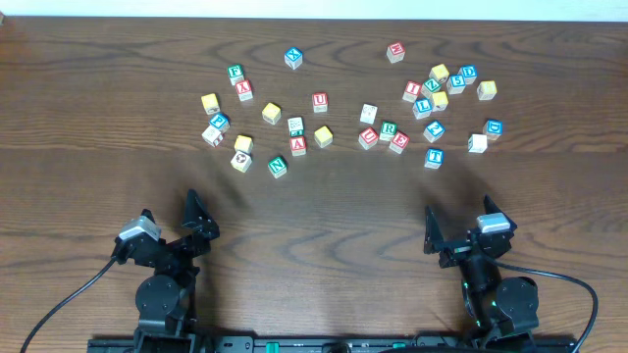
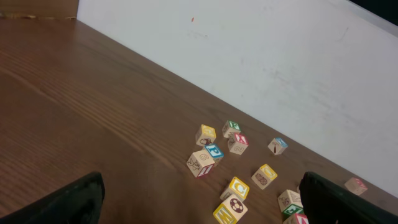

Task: Spell out CORL

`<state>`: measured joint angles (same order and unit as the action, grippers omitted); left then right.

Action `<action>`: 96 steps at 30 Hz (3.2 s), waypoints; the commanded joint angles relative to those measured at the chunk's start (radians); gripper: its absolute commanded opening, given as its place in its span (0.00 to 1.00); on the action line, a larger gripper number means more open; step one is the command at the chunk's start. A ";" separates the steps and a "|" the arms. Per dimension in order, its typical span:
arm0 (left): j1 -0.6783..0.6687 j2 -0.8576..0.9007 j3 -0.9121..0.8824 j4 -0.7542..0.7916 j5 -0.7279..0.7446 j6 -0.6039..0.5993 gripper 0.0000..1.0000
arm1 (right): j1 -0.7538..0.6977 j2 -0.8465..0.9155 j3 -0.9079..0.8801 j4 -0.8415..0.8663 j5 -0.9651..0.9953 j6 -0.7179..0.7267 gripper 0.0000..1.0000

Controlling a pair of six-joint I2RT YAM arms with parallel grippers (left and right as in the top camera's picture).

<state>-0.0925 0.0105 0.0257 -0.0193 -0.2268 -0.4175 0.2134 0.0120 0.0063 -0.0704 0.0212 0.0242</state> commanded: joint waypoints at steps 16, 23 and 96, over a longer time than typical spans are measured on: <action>0.004 -0.006 -0.021 -0.032 -0.005 0.016 0.98 | -0.007 -0.005 -0.001 -0.005 -0.005 -0.014 0.99; 0.005 -0.006 -0.021 -0.032 -0.005 0.016 0.98 | -0.007 -0.005 -0.001 -0.005 -0.005 -0.014 0.99; 0.004 0.071 0.149 -0.056 0.035 0.089 0.98 | -0.007 -0.005 -0.001 -0.005 -0.005 -0.014 0.99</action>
<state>-0.0925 0.0452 0.1219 -0.0750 -0.2073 -0.3641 0.2134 0.0120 0.0063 -0.0704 0.0212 0.0246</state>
